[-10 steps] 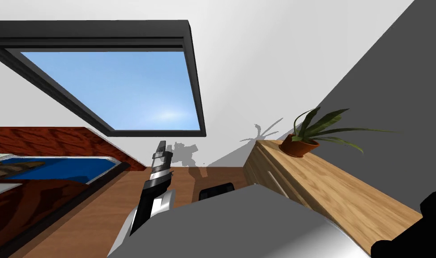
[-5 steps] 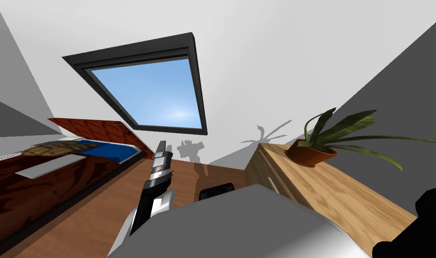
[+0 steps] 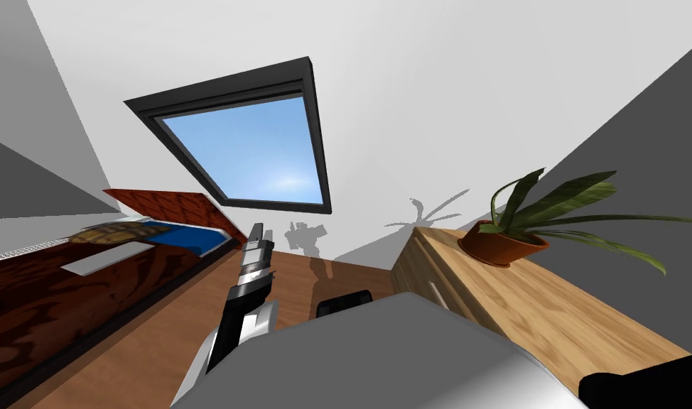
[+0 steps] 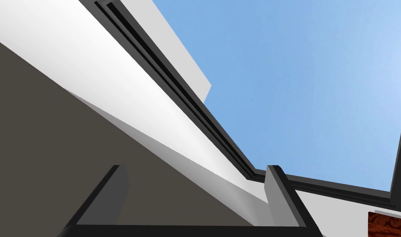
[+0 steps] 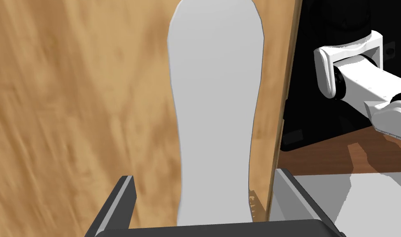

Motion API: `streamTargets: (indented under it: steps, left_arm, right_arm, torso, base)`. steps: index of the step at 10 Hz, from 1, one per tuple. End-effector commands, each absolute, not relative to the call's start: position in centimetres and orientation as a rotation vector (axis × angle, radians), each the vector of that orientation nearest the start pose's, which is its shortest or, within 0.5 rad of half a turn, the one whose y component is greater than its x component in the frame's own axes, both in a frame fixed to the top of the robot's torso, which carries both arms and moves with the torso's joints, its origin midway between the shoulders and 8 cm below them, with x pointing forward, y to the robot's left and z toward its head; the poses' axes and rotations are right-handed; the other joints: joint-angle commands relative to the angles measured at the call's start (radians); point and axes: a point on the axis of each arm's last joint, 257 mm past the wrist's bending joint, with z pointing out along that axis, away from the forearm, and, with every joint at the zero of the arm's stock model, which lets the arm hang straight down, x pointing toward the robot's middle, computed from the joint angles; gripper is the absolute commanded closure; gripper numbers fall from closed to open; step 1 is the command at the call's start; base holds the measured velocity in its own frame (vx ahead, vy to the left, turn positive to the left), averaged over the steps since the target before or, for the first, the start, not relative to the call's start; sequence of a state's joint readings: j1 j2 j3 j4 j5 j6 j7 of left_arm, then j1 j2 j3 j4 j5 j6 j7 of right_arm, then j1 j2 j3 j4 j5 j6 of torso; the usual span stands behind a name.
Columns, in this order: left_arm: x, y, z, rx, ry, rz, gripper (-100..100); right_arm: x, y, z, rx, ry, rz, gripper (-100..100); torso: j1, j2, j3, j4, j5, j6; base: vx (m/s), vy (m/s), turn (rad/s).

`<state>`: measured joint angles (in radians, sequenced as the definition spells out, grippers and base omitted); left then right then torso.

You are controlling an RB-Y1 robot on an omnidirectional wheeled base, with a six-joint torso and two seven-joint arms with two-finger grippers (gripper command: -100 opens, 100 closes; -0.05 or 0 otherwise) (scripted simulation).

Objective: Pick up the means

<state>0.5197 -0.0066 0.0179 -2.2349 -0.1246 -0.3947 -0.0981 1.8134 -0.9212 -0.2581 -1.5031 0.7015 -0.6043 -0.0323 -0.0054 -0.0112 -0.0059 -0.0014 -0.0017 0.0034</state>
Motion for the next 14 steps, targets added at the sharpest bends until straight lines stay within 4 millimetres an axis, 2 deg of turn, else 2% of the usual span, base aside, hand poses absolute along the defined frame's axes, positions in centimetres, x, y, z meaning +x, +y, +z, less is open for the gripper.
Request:
streamTargets:
  steps: [1, 2, 3, 4, 6, 7, 9, 10, 12, 13, 14]
  left_arm:
    - [36.7, 28.3, -2.5, -0.673, 0.817, -1.065, 0]
    - [36.7, 28.3, -2.5, -0.673, 0.818, -1.065, 0]
    - [36.7, 28.3, -2.5, -0.673, 0.818, -1.065, 0]
    - [36.7, 28.3, -2.5, -0.673, 0.818, -1.065, 0]
    - [36.7, 28.3, -2.5, -0.673, 0.818, -1.065, 0]
    - [36.7, 28.3, -2.5, -0.673, 0.818, -1.065, 0]
    - [36.7, 28.3, -2.5, -0.673, 0.818, -1.065, 0]
    - [36.7, 28.3, -2.5, -0.673, 0.818, -1.065, 0]
    - [36.7, 28.3, -2.5, -0.673, 0.818, -1.065, 0]
    - [36.7, 28.3, -2.5, -0.673, 0.818, -1.065, 0]
    - [36.7, 28.3, -2.5, -0.673, 0.817, -1.065, 0]
  right_arm:
    - [-29.6, -52.7, -29.4, 0.513, 3.085, -0.041, -100]
    - [-30.5, -53.2, -29.1, 0.529, 3.096, -0.065, -100]
    - [-29.6, -53.0, -29.7, 0.494, 3.076, -0.017, -100]
    - [-29.9, -53.6, -29.8, 0.503, 3.076, -0.036, -100]
    - [-31.5, -54.4, -29.2, 0.534, 3.096, -0.078, -100]
    - [-30.5, -54.3, -30.0, 0.503, 3.074, -0.034, -100]
    - [-32.4, -55.4, -29.3, 0.546, 3.094, -0.087, -100]
    - [-31.1, -55.3, -30.3, 0.514, 3.066, -0.040, -100]
    - [-33.3, -56.2, -29.5, 0.563, 3.090, -0.092, -100]
    - [-32.0, -55.9, -30.5, 0.532, 3.062, -0.043, -100]
    - [-33.2, -56.4, -30.1, 0.564, 3.073, -0.069, -100]
  torso:
    - [0.000, 0.000, 0.000, 0.000, 0.000, 0.000]
    - [0.000, 0.000, 0.000, 0.000, 0.000, 0.001]
    - [-0.001, 0.000, 0.000, 0.000, 0.000, 0.001]
    - [-0.001, 0.000, 0.000, 0.000, 0.000, 0.000]
    - [-0.001, 0.000, 0.000, 0.000, 0.000, 0.001]
    - [-0.002, 0.000, 0.000, 0.000, 0.000, 0.001]
    - [-0.001, 0.000, 0.000, 0.000, 0.000, 0.001]
    - [-0.002, 0.001, 0.000, 0.000, 0.000, 0.001]
    - [-0.002, 0.000, 0.001, 0.002, -0.002, 0.000]
    - [-0.003, 0.000, 0.001, 0.002, -0.002, 0.000]
    - [-0.002, -0.001, 0.001, 0.003, -0.004, -0.002]
  base:
    - [-0.002, 0.050, 0.046]
    - [0.003, 0.018, -0.018]
    - [0.003, 0.038, 0.091]
    - [0.004, 0.045, 0.057]
    - [0.002, 0.011, -0.004]
    - [0.000, 0.036, 0.104]
    - [0.005, 0.035, 0.022]
    - [-0.001, 0.042, 0.069]
    - [0.001, 0.036, 0.031]
    - [0.005, 0.047, 0.081]
    - [0.003, 0.047, 0.049]
